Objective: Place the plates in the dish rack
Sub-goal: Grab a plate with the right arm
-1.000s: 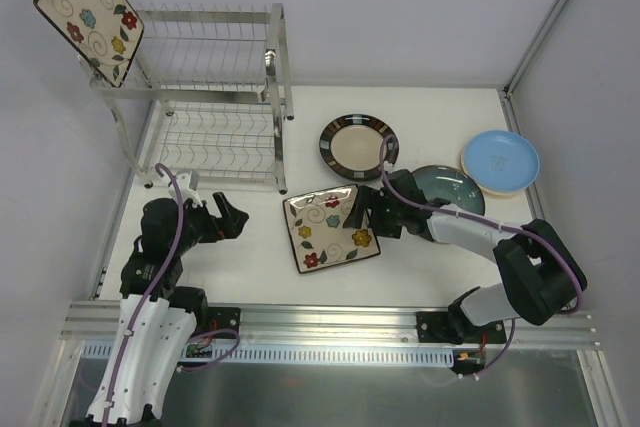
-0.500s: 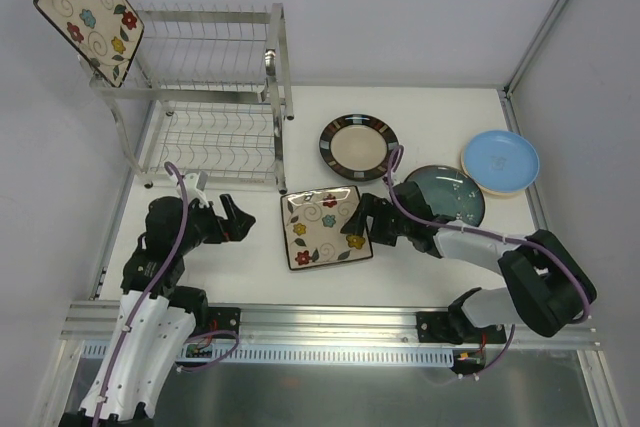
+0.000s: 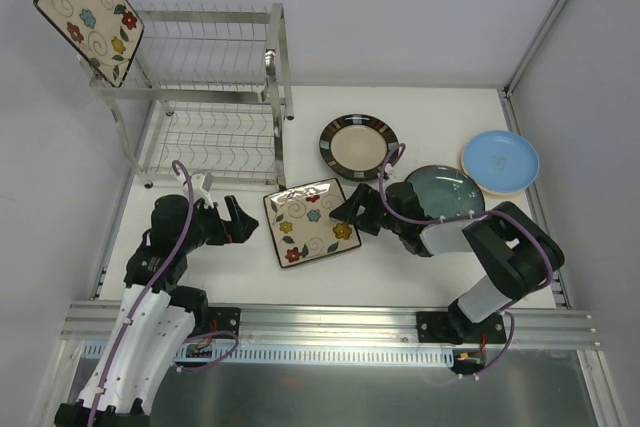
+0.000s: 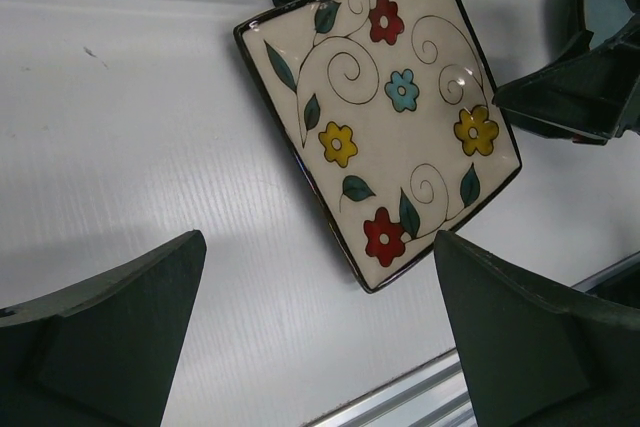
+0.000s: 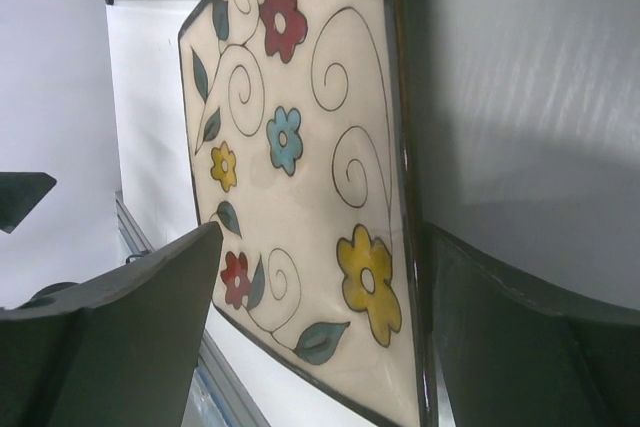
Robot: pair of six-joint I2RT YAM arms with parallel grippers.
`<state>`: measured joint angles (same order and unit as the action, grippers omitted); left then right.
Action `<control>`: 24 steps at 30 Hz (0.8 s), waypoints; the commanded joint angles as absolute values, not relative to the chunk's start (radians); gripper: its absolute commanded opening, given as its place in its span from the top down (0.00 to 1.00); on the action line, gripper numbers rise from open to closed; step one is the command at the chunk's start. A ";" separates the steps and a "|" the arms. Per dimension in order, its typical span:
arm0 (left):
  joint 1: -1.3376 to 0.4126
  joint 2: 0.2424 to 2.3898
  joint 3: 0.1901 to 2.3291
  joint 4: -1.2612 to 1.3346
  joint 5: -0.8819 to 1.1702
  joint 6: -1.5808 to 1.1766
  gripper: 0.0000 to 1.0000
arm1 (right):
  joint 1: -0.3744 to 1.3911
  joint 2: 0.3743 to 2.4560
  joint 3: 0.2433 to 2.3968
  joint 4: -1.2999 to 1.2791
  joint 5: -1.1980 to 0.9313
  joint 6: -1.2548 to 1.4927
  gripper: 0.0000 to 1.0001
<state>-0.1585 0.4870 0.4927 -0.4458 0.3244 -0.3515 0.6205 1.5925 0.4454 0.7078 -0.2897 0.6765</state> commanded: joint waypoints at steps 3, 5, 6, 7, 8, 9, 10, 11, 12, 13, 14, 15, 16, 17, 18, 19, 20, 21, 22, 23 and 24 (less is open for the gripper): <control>-0.172 0.502 0.491 -0.414 0.336 -0.362 0.01 | 0.627 1.729 0.408 0.416 -0.207 0.594 0.21; -0.172 0.506 0.489 -0.413 0.334 -0.368 0.01 | 0.629 1.735 0.431 0.379 -0.206 0.571 0.26; -0.172 0.509 0.488 -0.413 0.333 -0.380 0.01 | 0.627 1.739 0.440 0.365 -0.206 0.565 0.28; -0.172 0.511 0.486 -0.413 0.331 -0.387 0.01 | 0.627 1.746 0.451 0.351 -0.204 0.549 0.30; -0.172 0.517 0.485 -0.411 0.331 -0.394 0.01 | 0.629 1.753 0.459 0.325 -0.203 0.542 0.35; -0.172 0.520 0.483 -0.410 0.333 -0.408 0.01 | 0.627 1.756 0.477 0.315 -0.201 0.534 0.37; -0.172 0.522 0.482 -0.408 0.333 -0.414 0.01 | 0.629 1.769 0.483 0.307 -0.204 0.528 0.39; -0.172 0.522 0.480 -0.407 0.334 -0.423 0.01 | 0.629 1.775 0.489 0.299 -0.209 0.519 0.43; -0.172 0.522 0.479 -0.405 0.334 -0.439 0.01 | 0.630 1.779 0.497 0.301 -0.212 0.514 0.46; -0.172 0.520 0.474 -0.403 0.333 -0.446 0.01 | 0.629 1.785 0.499 0.301 -0.218 0.512 0.49; -0.172 0.515 0.471 -0.400 0.336 -0.454 0.01 | 0.629 1.793 0.499 0.307 -0.221 0.508 0.54; -0.172 0.515 0.468 -0.400 0.337 -0.469 0.01 | 0.627 1.796 0.497 0.313 -0.224 0.505 0.57; -0.170 0.512 0.459 -0.399 0.341 -0.477 0.01 | 0.629 1.801 0.495 0.324 -0.230 0.503 0.64; -0.172 0.511 0.454 -0.397 0.345 -0.494 0.01 | 0.629 1.801 0.492 0.330 -0.233 0.500 0.70; -0.172 0.508 0.446 -0.394 0.353 -0.503 0.01 | 0.627 1.801 0.488 0.333 -0.235 0.497 0.75; -0.172 0.503 0.442 -0.393 0.359 -0.511 0.01 | 0.627 1.799 0.486 0.340 -0.241 0.494 0.82; -0.172 0.502 0.439 -0.391 0.362 -0.529 0.01 | 0.627 1.792 0.482 0.345 -0.245 0.495 0.86; -0.172 0.497 0.431 -0.385 0.371 -0.537 0.01 | 0.629 1.784 0.474 0.347 -0.248 0.495 0.89; -0.172 0.495 0.428 -0.385 0.374 -0.544 0.01 | 0.627 1.773 0.469 0.347 -0.252 0.497 0.96; -0.170 0.495 0.423 -0.382 0.379 -0.560 0.01 | 0.627 1.747 0.465 0.344 -0.252 0.497 0.98; -0.172 0.494 0.416 -0.380 0.385 -0.567 0.01 | 0.629 1.731 0.460 0.339 -0.252 0.505 0.99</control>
<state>-0.1585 0.5041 0.4335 -0.4202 0.3431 -0.5064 0.6235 1.7088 0.5335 0.6514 -0.3401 0.5663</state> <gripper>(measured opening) 0.990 0.056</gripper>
